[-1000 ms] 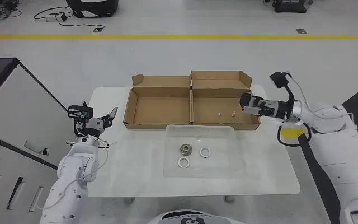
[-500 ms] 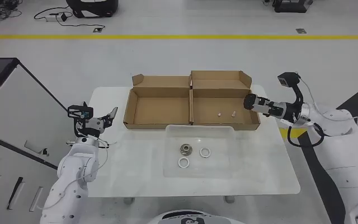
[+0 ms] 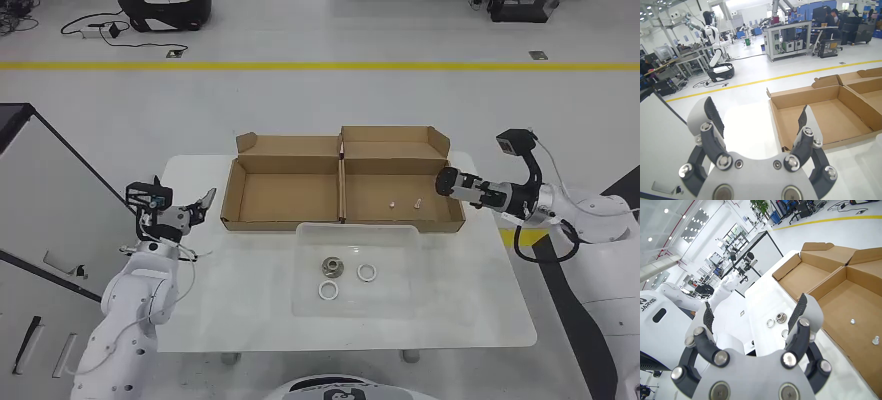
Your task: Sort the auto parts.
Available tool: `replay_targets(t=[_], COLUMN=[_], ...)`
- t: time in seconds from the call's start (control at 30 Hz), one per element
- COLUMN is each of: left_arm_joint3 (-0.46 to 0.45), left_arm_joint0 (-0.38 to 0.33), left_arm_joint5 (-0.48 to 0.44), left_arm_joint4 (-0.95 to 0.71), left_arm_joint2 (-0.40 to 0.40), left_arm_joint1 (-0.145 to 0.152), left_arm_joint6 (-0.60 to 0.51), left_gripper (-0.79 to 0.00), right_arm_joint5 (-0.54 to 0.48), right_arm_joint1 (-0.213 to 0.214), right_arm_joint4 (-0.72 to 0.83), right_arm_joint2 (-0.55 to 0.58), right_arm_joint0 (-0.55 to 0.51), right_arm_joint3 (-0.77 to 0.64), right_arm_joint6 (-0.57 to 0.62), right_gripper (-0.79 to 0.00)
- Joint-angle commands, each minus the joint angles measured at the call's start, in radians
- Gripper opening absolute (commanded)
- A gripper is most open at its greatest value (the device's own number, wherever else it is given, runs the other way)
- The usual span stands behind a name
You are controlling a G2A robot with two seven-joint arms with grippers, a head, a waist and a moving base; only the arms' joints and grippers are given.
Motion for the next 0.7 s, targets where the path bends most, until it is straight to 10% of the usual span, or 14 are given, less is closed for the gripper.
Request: replay_targets(t=[0.0,0.4,0.67], left_arm_joint3=[-0.074,-0.268,-0.307], left_arm_joint0=[0.008,-0.108,-0.248], left_arm_joint5=[-0.040,-0.511,-0.627], left_arm_joint4=[0.016,0.166,0.051], left_arm_joint2=[0.007,0.066,0.195], left_arm_joint1=[0.002,0.031,0.029], left_arm_joint6=[-0.068,-0.390,-0.707], left_gripper=[0.000,0.000,0.000], right_arm_joint5=[0.000,0.000,0.000], right_arm_joint1=[0.000,0.000,0.000], right_arm_joint4=[0.000,0.000,0.000], right_arm_joint2=[0.000,0.000,0.000], right_arm_joint0=[0.000,0.000,0.000], right_arm_joint3=[0.000,0.000,0.000], right_arm_joint6=[0.000,0.000,0.000], right_gripper=[0.000,0.000,0.000])
